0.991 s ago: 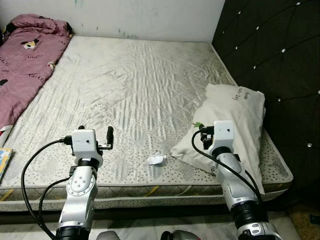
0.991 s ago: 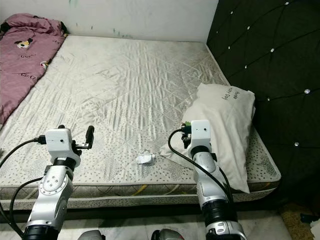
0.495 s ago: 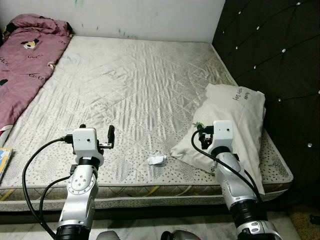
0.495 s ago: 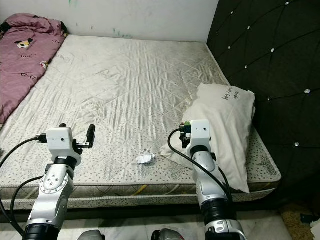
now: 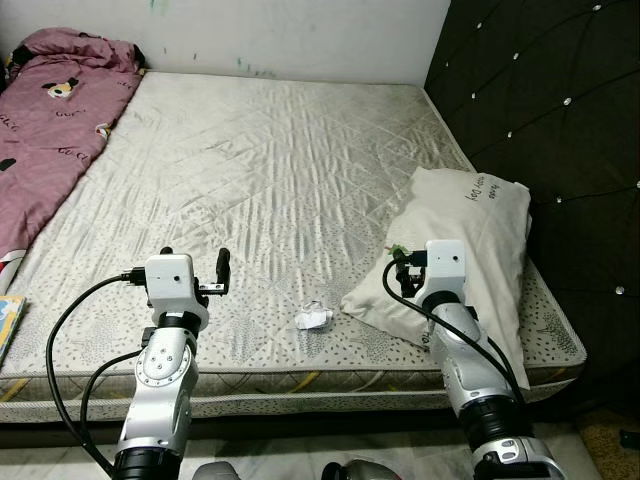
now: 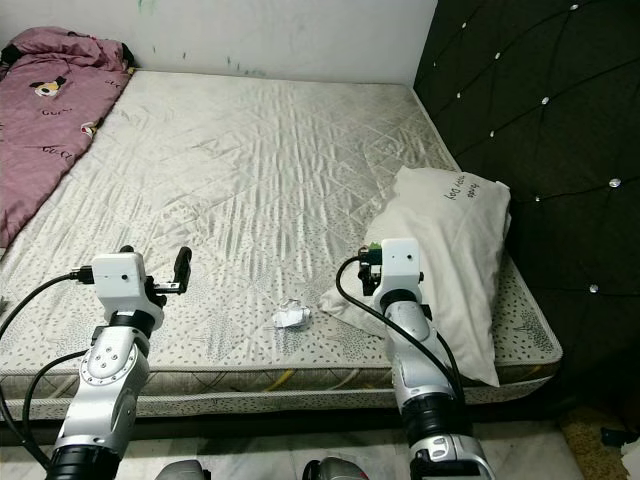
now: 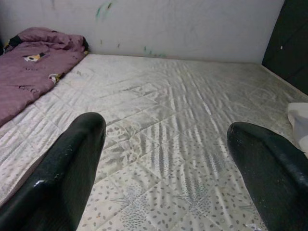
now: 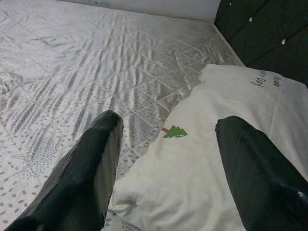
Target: Clean up the room
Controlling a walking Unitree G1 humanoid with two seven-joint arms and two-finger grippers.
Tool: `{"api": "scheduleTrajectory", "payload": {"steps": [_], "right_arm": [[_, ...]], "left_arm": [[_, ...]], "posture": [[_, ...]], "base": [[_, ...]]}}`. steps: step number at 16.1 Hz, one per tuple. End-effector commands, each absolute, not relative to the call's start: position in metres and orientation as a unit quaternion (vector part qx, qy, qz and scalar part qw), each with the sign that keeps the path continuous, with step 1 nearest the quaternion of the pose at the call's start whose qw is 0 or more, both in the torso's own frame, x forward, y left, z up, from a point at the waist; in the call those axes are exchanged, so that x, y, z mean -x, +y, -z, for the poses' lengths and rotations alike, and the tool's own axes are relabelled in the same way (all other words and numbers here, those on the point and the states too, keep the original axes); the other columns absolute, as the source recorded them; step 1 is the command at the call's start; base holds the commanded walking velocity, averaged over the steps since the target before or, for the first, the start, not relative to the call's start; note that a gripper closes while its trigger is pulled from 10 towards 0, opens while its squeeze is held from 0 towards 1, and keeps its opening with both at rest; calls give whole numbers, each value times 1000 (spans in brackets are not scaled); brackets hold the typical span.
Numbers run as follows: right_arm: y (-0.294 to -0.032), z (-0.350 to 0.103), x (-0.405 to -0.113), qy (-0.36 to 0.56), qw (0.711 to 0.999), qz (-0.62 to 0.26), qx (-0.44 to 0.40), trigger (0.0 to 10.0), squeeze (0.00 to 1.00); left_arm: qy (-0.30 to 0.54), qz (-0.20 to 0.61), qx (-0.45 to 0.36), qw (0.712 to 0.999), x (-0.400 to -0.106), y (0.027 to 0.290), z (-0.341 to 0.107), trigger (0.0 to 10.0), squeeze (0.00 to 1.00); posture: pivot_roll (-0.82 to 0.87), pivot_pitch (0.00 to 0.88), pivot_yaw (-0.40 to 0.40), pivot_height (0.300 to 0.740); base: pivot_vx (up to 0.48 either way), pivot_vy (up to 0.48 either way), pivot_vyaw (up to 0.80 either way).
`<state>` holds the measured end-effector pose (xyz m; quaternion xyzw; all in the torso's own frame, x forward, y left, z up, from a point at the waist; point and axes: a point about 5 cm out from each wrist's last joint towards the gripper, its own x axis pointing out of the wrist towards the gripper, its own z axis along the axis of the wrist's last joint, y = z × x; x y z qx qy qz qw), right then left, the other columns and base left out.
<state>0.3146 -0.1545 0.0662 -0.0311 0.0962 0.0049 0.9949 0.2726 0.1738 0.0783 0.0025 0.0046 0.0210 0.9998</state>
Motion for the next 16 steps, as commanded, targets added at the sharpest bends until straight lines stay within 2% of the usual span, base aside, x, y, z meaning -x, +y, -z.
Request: {"api": "scheduleTrajectory", "payload": {"steps": [1, 5, 13, 16], "right_arm": [[-160, -67, -317, 101, 994, 7, 29, 10000, 0], [-159, -67, -318, 99, 995, 5, 31, 10000, 0], [-160, -65, -318, 104, 994, 2, 34, 10000, 0], [-160, -65, -317, 106, 994, 0, 34, 10000, 0]], "left_arm": [[8, -16, -2, 1000, -276, 172, -78, 10000, 0], [7, -15, 0, 1000, -276, 173, -78, 10000, 0], [5, -12, 3, 1000, -276, 171, -78, 10000, 0], [7, -11, 7, 1000, -275, 170, -77, 10000, 0]], "posture": [[96, 0, -55, 740], [97, 0, -57, 740], [98, 0, -60, 740], [98, 0, -60, 740]], "base": [[0, 0, -800], [0, 0, -108], [270, 0, 0], [0, 0, 0]]}}
